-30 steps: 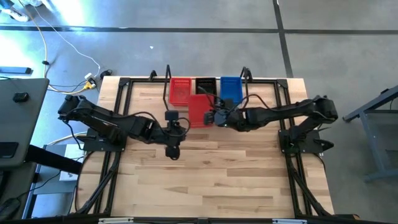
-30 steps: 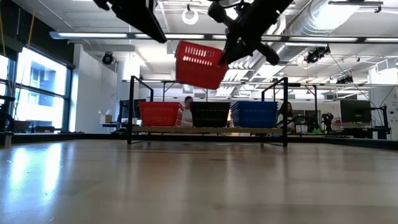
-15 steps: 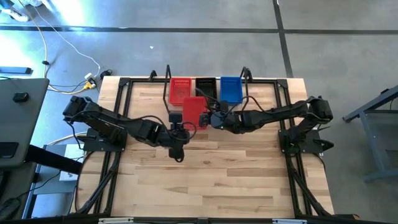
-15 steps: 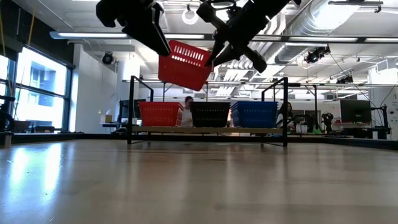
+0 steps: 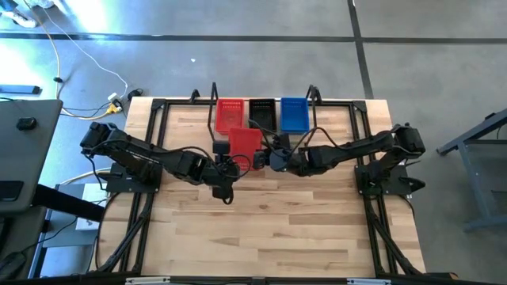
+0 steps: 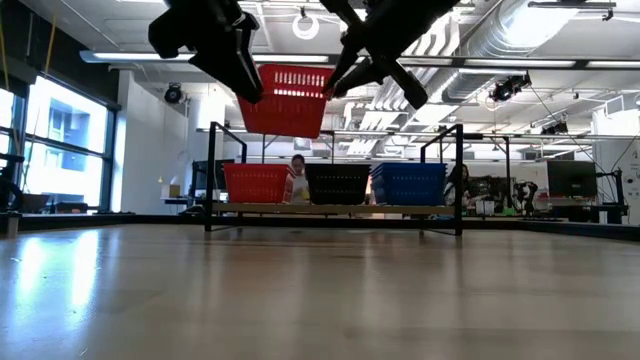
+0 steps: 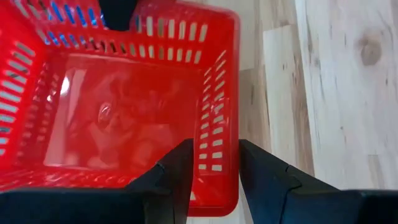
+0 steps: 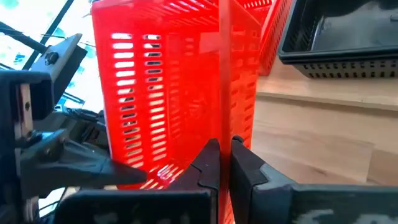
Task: Stack baskets on shelf by color
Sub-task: Stack the red basket on top of the red basket on the shelf
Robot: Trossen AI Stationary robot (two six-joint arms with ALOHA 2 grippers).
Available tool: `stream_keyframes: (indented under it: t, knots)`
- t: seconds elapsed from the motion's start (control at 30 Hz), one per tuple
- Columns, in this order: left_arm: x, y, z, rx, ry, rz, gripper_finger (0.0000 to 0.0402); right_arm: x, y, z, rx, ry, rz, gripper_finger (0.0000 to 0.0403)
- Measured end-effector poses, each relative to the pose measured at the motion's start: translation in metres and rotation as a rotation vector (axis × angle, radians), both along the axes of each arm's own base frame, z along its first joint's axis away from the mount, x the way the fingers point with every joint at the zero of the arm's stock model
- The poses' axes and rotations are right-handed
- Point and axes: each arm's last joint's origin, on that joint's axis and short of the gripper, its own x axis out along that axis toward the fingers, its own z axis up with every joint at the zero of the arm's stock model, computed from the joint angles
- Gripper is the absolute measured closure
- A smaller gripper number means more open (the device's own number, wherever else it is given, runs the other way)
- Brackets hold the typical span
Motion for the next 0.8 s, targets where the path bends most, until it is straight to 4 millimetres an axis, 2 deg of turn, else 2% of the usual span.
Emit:
stream_keyframes:
  t: [0.6,0.7,0.8]
  knots:
    - [-0.004,0.001,-0.001,0.041,0.042,0.013,0.0288,0.006,0.001,0.010,-0.005,-0.114,0.013,0.0403]
    - [-0.004,0.002,-0.001,0.048,0.038,0.022,0.0306,0.007,0.002,0.011,-0.003,-0.122,0.032,0.0403]
    - [-0.004,0.002,-0.001,0.046,0.036,0.024,0.0340,0.007,0.002,0.012,-0.008,-0.123,0.047,0.0403]
